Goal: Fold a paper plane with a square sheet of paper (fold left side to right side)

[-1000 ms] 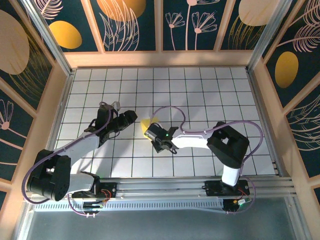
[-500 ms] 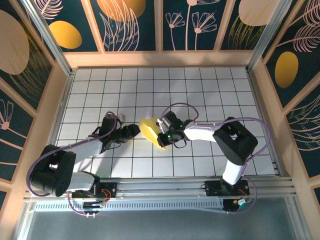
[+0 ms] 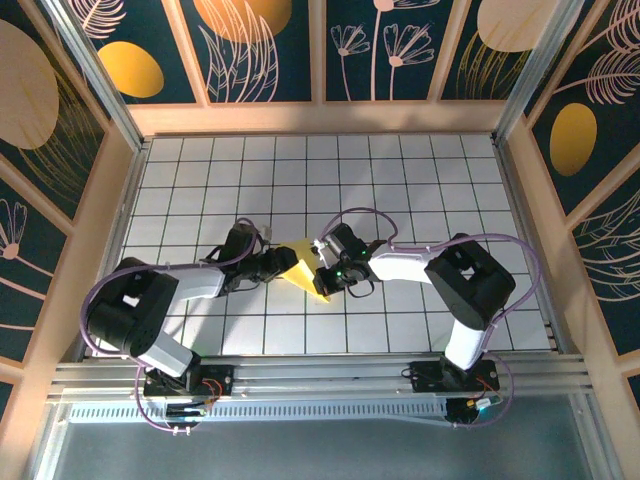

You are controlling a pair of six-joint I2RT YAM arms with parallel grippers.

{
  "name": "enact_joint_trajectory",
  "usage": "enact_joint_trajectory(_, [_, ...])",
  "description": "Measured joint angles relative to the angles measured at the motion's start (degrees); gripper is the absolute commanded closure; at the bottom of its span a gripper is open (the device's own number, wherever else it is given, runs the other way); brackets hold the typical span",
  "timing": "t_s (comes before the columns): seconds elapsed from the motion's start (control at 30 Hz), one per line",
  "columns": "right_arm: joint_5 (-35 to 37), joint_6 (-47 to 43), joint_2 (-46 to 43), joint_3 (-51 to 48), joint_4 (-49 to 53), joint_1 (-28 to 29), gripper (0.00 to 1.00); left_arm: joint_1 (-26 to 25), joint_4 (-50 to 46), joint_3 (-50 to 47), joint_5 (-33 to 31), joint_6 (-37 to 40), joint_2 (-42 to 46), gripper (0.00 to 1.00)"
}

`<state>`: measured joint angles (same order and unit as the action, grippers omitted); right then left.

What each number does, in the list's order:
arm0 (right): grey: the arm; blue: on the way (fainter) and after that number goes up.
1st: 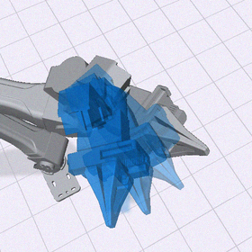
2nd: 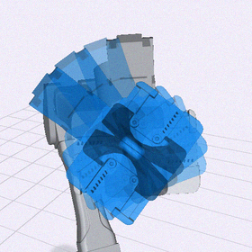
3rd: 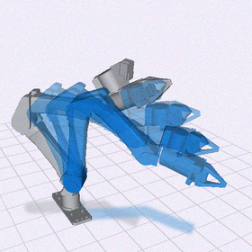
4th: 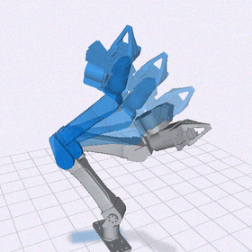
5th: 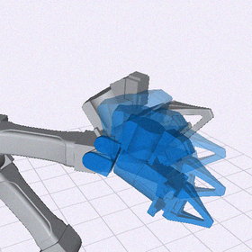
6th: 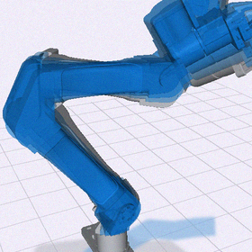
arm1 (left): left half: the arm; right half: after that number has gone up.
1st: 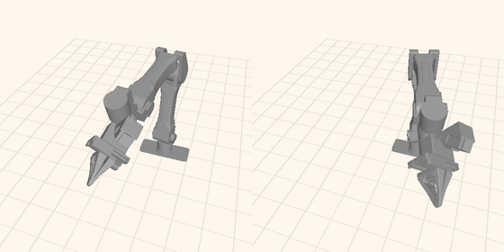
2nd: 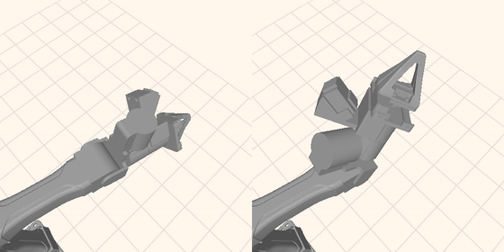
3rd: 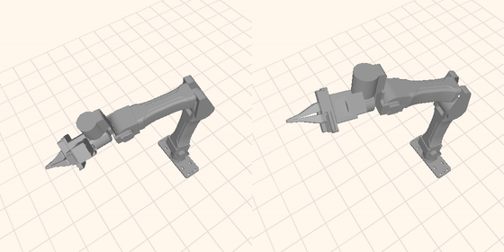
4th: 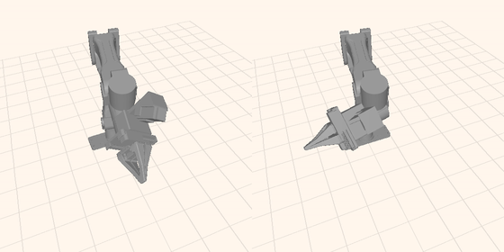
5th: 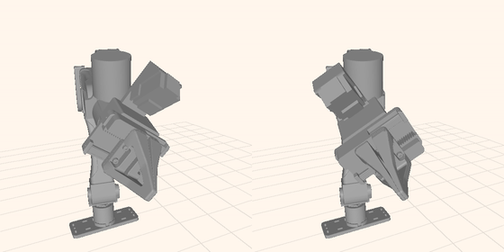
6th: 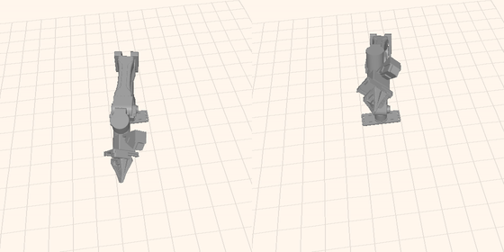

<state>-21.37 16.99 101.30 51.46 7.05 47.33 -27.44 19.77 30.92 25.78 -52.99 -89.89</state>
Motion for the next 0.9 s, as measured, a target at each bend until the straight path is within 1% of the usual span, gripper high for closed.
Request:
enact_joint_trajectory(0.23, [-0.24,-0.02,0.11,0.0,-0.02,0.0,1.0,-0.02,0.22,2.29,0.39,-0.04,-3.37,0.49])
enact_joint_trajectory(0.43, [-0.81,-0.15,0.13,0.0,-0.11,-0.04,0.99,-0.13,-0.55,4.72,0.37,0.2,-5.7,0.53])
enact_joint_trajectory(0.9, [-1.9,-0.17,0.22,0.0,-0.07,-0.37,0.83,-0.13,-4.55,7.76,0.07,1.38,-7.3,0.54])
